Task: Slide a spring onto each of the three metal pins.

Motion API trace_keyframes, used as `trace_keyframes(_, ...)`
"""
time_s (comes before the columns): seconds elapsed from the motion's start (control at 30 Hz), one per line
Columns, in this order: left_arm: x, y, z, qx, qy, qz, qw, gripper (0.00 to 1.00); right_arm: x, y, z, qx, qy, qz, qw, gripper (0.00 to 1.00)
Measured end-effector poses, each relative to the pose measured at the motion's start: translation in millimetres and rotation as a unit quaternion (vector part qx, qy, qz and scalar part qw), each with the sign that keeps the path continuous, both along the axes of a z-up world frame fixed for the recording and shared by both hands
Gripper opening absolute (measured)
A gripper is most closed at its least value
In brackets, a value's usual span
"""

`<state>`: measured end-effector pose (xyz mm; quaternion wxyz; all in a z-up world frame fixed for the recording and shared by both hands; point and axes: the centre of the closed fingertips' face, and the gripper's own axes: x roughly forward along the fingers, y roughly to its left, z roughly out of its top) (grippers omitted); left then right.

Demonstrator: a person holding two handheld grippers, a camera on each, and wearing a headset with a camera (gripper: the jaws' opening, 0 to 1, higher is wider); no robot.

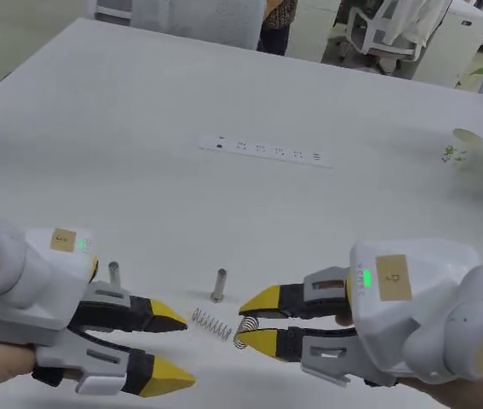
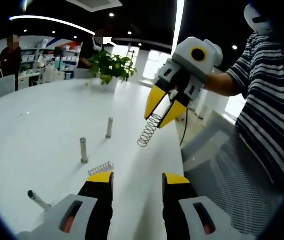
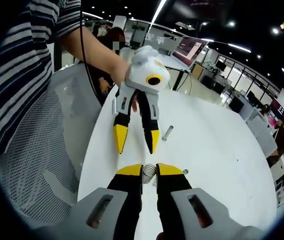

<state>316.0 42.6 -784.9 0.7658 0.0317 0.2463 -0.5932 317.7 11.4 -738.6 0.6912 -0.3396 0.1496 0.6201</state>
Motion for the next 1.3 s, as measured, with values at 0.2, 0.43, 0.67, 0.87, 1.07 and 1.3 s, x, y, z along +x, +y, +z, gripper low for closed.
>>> trace_keyframes(0.2,-2.4,10.0,-0.5,0.000,0.011,0.014,0.9998,0.40,2.9,-1.4,-1.0,-0.004,-0.006,-0.003,1.0000,0.07)
trace_keyframes(0.43,-2.9,28.0,-4.9,0.001,0.020,0.039,0.9990,0.46,9.7,-6.6,-1.2,-0.005,-0.014,-0.017,0.9998,0.07)
trace_keyframes(0.67,5.5,51.0,1.2,-0.020,0.024,0.093,0.9951,0.55,15.7,-10.8,0.1,-0.005,-0.023,-0.029,0.9993,0.07)
trace_keyframes(0.87,10.4,73.3,-2.3,-0.015,0.021,0.133,0.9908,0.65,19.2,-17.9,-0.6,-0.007,-0.022,-0.039,0.9990,0.07)
trace_keyframes(1.07,18.5,89.3,0.5,-0.022,-0.002,0.170,0.9852,0.84,24.4,-24.5,-0.3,-0.004,-0.014,-0.055,0.9984,0.07)
trace_keyframes(1.3,23.1,98.2,2.0,-0.024,-0.015,0.192,0.9811,0.98,27.3,-29.4,-2.6,-0.008,-0.007,-0.064,0.9979,0.07)
